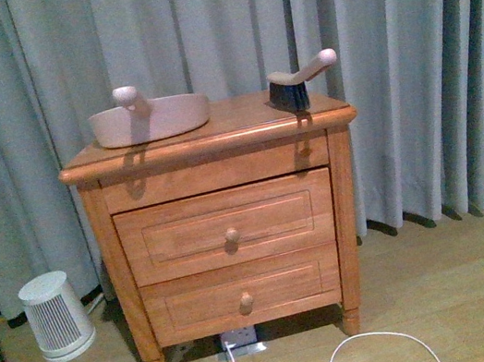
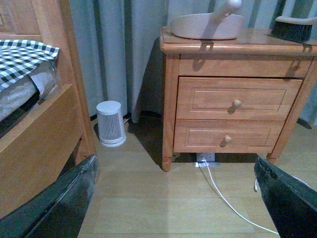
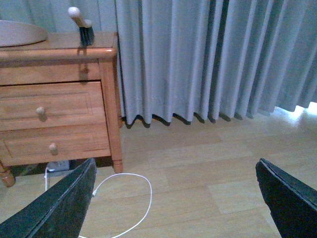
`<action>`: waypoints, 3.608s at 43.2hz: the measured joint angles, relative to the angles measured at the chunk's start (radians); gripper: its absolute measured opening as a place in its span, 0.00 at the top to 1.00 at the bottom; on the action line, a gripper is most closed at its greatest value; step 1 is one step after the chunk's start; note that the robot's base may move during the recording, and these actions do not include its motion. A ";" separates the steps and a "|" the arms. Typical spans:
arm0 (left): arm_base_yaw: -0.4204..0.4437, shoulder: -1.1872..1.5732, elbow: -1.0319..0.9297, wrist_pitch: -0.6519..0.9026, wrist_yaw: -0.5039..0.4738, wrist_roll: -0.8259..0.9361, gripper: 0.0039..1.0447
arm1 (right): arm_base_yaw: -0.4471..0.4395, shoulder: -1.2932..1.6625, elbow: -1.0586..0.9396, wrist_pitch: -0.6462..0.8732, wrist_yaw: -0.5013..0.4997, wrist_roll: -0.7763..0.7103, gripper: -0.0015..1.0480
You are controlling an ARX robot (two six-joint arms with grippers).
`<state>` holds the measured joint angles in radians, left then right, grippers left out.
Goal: Clean up trash
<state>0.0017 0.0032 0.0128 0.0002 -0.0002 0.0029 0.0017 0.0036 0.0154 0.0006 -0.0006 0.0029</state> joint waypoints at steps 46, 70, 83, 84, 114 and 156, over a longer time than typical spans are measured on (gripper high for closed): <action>0.000 0.000 0.000 0.000 0.000 0.000 0.07 | 0.000 0.000 0.000 0.000 0.000 0.000 0.07; 0.000 0.000 0.000 0.000 0.000 0.000 0.07 | 0.000 0.000 0.000 0.000 0.000 0.000 0.07; 0.000 0.000 0.000 0.000 0.000 0.000 0.07 | 0.000 0.000 0.000 -0.001 0.000 0.000 0.07; 0.000 0.000 0.000 0.000 0.000 0.000 0.07 | 0.000 0.000 0.000 -0.001 0.001 0.000 0.07; -0.001 0.001 0.000 -0.002 -0.003 -0.001 0.07 | 0.000 0.000 0.000 -0.001 0.000 0.000 0.07; -0.390 1.816 1.460 -0.438 -0.367 0.033 0.07 | 0.000 0.000 0.000 -0.001 0.000 0.000 0.07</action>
<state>-0.3882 1.8194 1.4727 -0.4374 -0.3676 0.0360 0.0013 0.0036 0.0154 -0.0002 -0.0010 0.0029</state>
